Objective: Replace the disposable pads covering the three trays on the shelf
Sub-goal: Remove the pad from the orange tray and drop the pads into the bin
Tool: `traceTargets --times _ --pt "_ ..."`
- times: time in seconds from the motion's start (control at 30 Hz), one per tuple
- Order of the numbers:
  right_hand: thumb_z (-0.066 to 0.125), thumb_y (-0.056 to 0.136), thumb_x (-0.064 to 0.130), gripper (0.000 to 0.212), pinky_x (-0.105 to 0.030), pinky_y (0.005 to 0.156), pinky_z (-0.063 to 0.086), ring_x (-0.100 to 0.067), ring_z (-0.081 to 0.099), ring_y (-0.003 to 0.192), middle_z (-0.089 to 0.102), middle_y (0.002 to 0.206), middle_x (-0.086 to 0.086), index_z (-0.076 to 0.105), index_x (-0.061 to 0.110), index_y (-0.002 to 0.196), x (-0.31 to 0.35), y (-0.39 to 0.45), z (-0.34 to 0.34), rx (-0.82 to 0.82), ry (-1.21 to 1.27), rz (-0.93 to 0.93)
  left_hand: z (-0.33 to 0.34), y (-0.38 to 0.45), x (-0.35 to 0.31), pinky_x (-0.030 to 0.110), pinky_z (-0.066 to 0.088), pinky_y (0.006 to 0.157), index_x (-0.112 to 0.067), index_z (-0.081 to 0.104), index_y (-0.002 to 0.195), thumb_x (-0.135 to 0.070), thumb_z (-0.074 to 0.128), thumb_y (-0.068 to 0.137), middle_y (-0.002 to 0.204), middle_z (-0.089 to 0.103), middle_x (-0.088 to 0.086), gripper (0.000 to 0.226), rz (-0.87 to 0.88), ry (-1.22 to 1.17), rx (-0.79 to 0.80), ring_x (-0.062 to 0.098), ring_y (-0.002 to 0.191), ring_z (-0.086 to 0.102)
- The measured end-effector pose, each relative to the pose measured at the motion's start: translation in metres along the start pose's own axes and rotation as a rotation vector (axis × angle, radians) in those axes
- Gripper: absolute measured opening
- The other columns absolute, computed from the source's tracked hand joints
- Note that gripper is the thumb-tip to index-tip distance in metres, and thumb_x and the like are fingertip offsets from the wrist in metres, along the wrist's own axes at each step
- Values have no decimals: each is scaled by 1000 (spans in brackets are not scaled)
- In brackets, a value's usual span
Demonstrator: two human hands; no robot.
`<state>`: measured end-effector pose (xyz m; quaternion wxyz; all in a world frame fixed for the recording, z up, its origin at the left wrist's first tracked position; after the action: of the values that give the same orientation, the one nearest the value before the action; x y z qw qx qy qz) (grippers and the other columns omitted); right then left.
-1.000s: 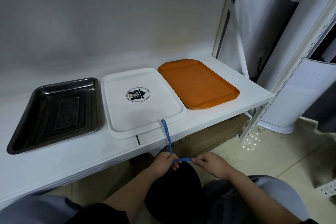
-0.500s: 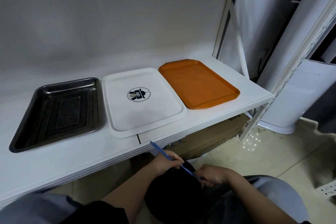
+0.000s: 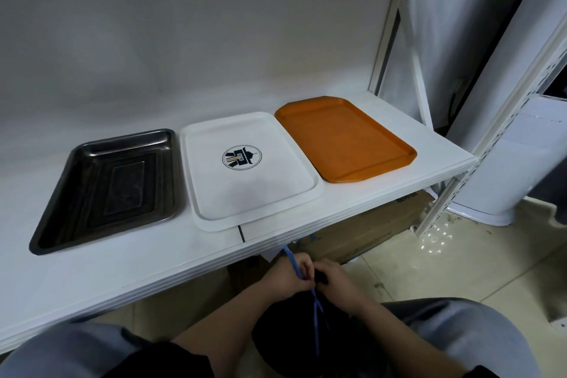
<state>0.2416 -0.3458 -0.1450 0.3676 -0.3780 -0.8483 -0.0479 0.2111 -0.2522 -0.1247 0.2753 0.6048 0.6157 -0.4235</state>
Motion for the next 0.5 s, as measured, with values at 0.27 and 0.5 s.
traceTargets --times 0.27,0.5 --pt "61 92 18 19 -11 63 37 7 50 65 60 76 5 69 7 79 -15 -1 6 -29 346 154 -15 -7 -1 23 45 70 -29 54 83 -17 65 85 79 55 -17 15 -22 216 -161 7 80 57" --pt "57 92 12 23 -11 57 36 8 48 55 55 61 12 59 14 69 -13 -7 6 -54 442 203 -2 -3 -11 37 40 71 -8 57 103 -10 49 91 110 53 10 15 68 703 -136 29 94 55"
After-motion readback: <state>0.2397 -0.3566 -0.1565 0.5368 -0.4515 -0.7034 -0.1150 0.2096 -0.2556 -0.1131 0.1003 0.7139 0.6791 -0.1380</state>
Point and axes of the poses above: each hand's wrist, its own y-axis towards the middle knuckle, its own z-axis out of the palm, x = y × z, the point moved 8 cm from there along y, towards the middle knuckle
